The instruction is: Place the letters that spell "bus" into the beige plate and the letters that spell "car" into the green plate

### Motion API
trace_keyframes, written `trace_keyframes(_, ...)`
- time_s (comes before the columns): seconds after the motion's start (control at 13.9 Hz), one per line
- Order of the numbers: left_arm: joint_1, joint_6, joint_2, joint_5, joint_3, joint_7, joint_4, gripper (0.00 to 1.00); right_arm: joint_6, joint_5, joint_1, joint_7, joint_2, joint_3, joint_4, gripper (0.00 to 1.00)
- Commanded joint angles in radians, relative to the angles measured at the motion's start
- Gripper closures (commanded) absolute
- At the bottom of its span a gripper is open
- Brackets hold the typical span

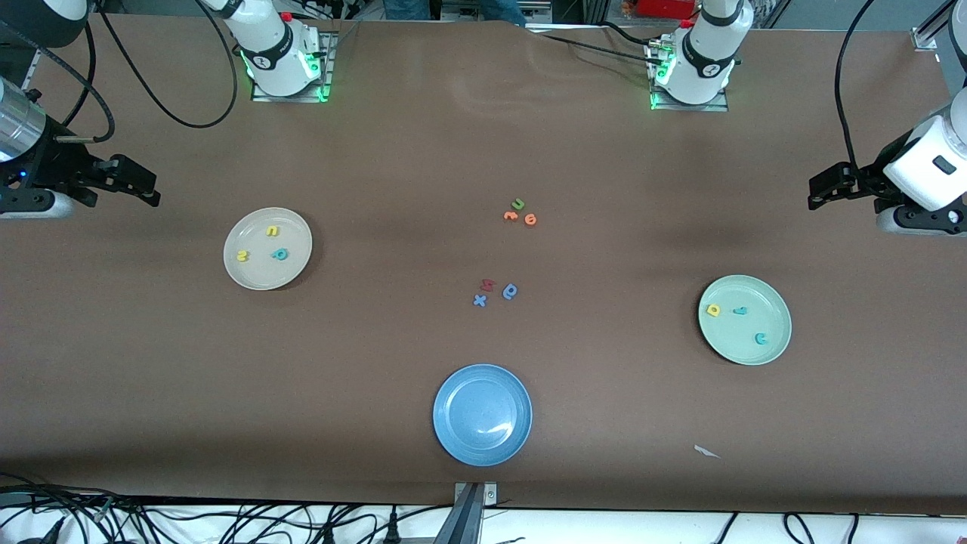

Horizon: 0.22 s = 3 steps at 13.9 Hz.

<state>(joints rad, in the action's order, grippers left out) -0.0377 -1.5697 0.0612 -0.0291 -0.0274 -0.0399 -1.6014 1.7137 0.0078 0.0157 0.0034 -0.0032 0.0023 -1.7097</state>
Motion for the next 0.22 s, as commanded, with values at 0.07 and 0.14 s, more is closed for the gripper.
trace_keyframes(0.07,-0.002,-0.007,-0.008,0.024,-0.012,-0.026,-0.008,0.00,-0.006,-0.015,-0.013,-0.006,0.005,0.008,0.015,0.00)
trace_keyframes(0.14,-0.002,-0.007,-0.008,0.024,-0.012,-0.026,-0.008,0.00,-0.006,-0.014,-0.013,-0.006,0.005,0.008,0.015,0.00)
